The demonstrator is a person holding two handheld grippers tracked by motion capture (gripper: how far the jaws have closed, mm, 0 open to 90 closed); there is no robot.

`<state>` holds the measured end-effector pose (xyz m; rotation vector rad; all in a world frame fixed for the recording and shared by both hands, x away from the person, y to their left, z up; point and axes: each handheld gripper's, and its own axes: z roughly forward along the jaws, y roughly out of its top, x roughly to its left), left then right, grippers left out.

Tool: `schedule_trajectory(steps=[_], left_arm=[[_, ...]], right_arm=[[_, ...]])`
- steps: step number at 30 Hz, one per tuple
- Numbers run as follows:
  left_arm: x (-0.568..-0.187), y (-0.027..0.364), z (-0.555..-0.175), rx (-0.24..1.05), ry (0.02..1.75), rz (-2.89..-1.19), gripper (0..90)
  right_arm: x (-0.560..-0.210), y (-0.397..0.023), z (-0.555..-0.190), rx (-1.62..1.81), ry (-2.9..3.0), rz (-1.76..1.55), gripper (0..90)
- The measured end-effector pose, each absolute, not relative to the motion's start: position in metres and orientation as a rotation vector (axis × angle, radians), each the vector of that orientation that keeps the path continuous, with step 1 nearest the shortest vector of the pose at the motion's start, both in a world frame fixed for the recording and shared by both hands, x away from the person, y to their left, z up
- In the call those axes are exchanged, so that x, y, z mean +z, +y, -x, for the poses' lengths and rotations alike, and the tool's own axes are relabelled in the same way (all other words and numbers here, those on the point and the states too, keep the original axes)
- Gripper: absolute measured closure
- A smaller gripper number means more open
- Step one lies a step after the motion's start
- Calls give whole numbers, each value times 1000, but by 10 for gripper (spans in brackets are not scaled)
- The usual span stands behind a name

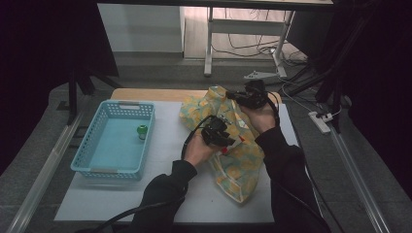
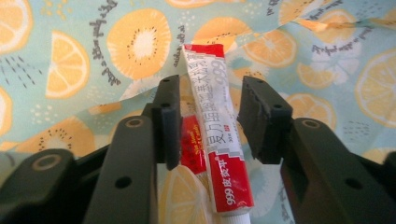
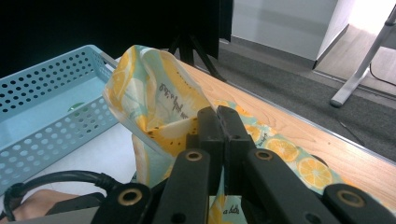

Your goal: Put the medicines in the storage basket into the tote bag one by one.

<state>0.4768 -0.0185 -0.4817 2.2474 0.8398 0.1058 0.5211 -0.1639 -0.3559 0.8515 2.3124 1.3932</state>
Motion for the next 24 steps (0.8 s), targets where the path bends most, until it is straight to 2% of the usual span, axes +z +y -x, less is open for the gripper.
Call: schedule_trajectory(steps=[10,24], left_arm=[[-469,-1,-466,93,823,-2222,470],[-441,34,-439,92,786,-2158,395]], right_arm=[[-357,-165,-520,1396,2315,-855,896],[-360,-163,-518,1404,2330,-848,896]])
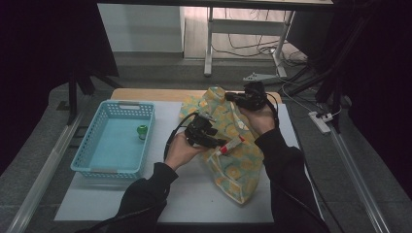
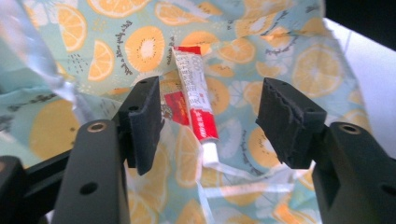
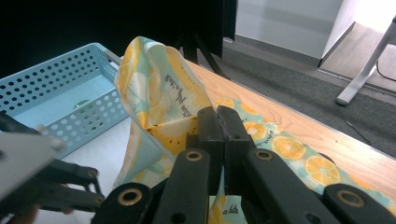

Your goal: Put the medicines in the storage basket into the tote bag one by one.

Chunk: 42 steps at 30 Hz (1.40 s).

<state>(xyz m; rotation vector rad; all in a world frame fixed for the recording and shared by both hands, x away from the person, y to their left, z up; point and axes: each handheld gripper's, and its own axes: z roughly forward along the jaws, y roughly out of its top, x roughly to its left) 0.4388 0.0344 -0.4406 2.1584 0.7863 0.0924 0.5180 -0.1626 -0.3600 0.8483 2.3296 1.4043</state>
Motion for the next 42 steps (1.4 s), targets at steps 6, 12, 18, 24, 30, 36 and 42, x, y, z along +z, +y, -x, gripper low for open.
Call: schedule_trajectory(steps=[6,12,18,24,30,36,42], left_arm=[[-430,50,-428,102,781,-2139,345],[-423,64,-421,138,788,-2137,248],[-418,82,-414,174,823,-2136,177],[-413,105,-410,158,837,-2086,71],[-409,126,-405,177,849,-2094,11],[-406,151,-401,204,902,-2086,12],[-408,176,-399,225,939,-2083,16]], right_arm=[[-362,-162,-517,1406,2336,-844,896],[-364,-160,-516,1408,2341,-842,896],[-364,-160,-515,1407,2341,-838,896],[-365,-161,-515,1405,2344,-844,896],[-366,-161,-514,1406,2344,-842,896],[-366,-161,-514,1405,2345,-841,896],[-366,-161,-513,1406,2346,-840,896]])
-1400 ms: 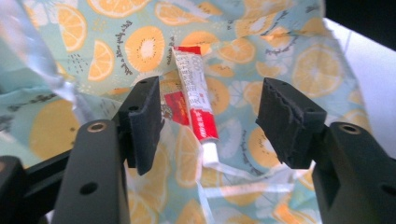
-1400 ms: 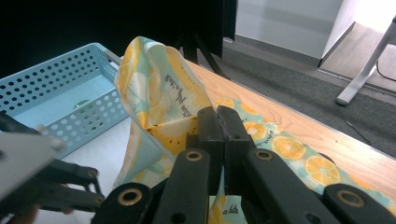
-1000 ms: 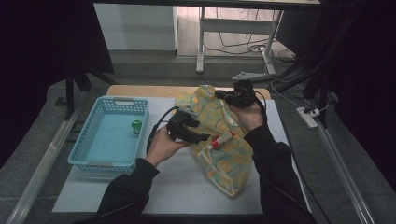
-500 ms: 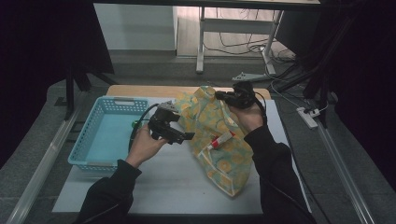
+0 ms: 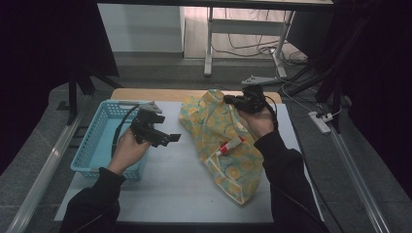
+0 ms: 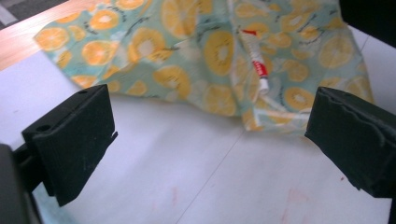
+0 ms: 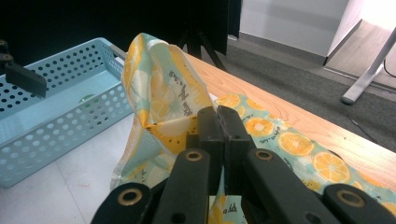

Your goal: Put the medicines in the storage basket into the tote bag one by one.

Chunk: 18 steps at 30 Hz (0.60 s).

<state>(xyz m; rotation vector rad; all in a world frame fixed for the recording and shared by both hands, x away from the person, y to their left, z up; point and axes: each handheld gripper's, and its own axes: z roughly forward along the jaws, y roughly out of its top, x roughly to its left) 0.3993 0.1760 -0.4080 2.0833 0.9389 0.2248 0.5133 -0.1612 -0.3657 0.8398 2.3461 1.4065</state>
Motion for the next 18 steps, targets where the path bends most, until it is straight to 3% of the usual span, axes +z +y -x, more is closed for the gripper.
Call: schedule_trajectory(steps=[18], left_arm=[[-427,240,-400,358,1132,-2058,0]], right_arm=[[-368,-165,-513,1407,2343,-847,896]])
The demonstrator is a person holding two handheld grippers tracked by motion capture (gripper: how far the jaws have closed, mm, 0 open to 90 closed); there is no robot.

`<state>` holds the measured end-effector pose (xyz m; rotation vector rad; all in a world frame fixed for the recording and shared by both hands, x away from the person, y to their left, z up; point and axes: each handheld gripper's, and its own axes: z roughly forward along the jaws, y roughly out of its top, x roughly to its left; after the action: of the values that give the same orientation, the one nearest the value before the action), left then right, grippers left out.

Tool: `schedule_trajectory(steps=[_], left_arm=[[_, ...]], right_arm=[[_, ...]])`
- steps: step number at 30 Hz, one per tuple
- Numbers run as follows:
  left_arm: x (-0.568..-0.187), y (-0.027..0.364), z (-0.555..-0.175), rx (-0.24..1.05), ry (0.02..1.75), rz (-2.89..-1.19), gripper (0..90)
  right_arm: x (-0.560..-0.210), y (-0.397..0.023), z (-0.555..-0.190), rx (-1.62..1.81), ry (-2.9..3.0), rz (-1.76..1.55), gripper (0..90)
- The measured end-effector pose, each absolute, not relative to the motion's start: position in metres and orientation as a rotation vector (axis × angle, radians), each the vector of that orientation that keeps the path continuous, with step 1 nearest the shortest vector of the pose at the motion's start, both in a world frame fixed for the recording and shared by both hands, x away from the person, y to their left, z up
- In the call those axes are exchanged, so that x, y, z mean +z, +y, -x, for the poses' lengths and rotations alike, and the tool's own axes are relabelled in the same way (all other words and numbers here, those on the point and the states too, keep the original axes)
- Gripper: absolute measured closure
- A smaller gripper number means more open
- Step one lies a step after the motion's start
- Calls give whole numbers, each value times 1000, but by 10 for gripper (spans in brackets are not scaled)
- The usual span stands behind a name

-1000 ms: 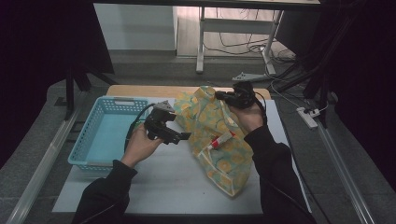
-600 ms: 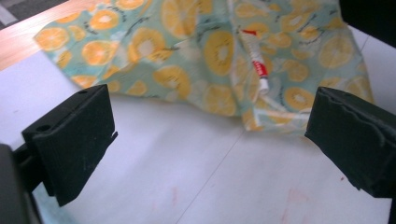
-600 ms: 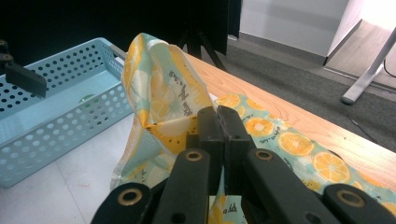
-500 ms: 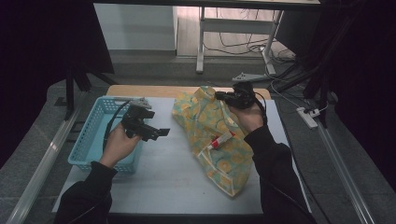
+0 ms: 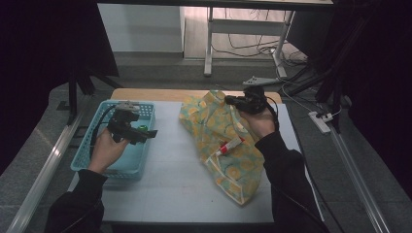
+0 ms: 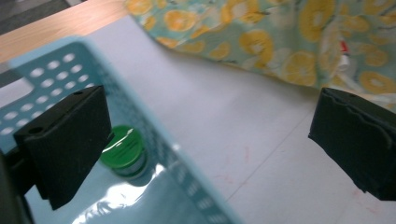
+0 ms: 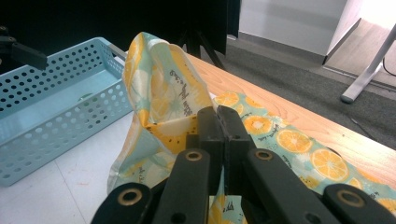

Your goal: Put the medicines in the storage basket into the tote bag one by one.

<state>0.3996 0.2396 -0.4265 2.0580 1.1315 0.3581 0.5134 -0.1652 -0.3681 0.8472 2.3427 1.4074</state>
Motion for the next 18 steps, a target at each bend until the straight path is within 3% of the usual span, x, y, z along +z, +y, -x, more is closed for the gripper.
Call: schedule_trajectory(steps=[18], left_arm=[[-464,280,-421,406,1323,-2040,0]], right_arm=[[-371,-164,-514,1406,2347,-852,896]])
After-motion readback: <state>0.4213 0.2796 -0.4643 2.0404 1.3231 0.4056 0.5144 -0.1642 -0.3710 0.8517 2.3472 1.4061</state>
